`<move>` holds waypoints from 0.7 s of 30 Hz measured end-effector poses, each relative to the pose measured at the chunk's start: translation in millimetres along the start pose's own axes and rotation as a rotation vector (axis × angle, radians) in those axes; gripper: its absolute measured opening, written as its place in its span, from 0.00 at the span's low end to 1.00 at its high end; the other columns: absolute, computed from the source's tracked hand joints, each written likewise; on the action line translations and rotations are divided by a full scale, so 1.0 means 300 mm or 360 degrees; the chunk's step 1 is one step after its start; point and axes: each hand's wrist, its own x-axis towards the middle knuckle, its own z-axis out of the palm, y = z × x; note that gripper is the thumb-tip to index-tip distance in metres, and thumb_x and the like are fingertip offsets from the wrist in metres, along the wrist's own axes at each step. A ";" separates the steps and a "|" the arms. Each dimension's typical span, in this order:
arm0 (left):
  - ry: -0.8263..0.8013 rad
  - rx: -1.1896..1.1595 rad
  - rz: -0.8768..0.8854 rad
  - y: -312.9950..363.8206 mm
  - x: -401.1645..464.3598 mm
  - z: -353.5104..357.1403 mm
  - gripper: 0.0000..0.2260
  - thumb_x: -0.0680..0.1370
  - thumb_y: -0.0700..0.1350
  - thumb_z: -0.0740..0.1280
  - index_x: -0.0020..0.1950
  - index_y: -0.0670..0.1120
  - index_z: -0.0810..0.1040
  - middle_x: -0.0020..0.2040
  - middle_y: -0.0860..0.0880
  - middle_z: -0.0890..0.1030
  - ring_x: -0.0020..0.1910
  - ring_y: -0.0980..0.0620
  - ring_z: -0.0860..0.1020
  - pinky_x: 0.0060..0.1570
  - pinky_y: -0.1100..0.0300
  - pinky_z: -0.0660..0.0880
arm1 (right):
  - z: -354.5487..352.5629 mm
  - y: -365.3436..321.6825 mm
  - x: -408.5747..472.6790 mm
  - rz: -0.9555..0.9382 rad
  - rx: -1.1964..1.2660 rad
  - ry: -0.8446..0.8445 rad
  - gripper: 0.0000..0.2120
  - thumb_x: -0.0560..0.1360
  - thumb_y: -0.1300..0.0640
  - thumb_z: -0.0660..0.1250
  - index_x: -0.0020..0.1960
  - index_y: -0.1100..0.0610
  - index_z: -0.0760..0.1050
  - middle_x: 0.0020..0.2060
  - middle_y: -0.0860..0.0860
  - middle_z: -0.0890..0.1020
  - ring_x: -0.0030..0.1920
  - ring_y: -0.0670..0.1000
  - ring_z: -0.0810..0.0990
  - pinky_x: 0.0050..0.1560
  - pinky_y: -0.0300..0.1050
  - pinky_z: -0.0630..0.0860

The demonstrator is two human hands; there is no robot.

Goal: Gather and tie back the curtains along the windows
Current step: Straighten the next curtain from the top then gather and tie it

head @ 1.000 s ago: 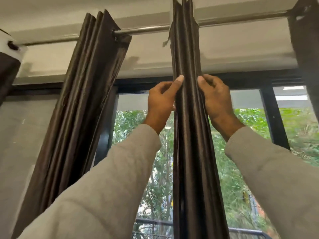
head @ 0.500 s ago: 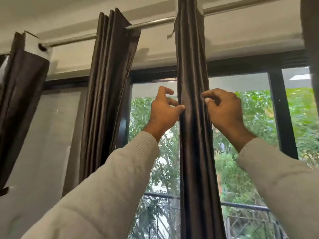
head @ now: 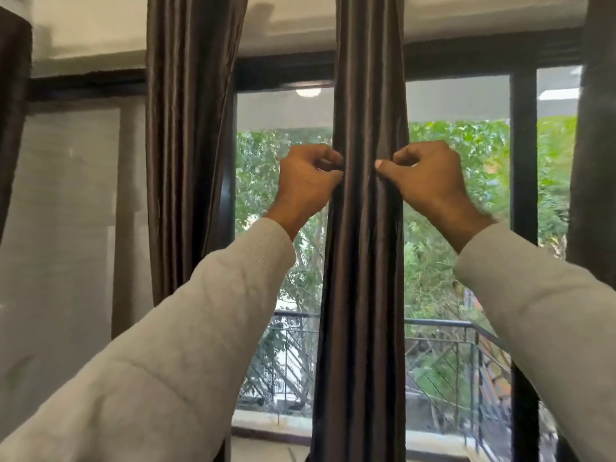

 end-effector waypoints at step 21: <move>-0.0389 0.0217 -0.0009 -0.300 -0.715 -0.089 0.09 0.72 0.40 0.71 0.48 0.47 0.89 0.35 0.61 0.84 0.35 0.63 0.80 0.40 0.66 0.78 | 0.134 0.157 -0.841 -0.0046 0.0085 -0.0127 0.11 0.76 0.67 0.65 0.50 0.58 0.85 0.44 0.49 0.78 0.42 0.46 0.80 0.46 0.37 0.76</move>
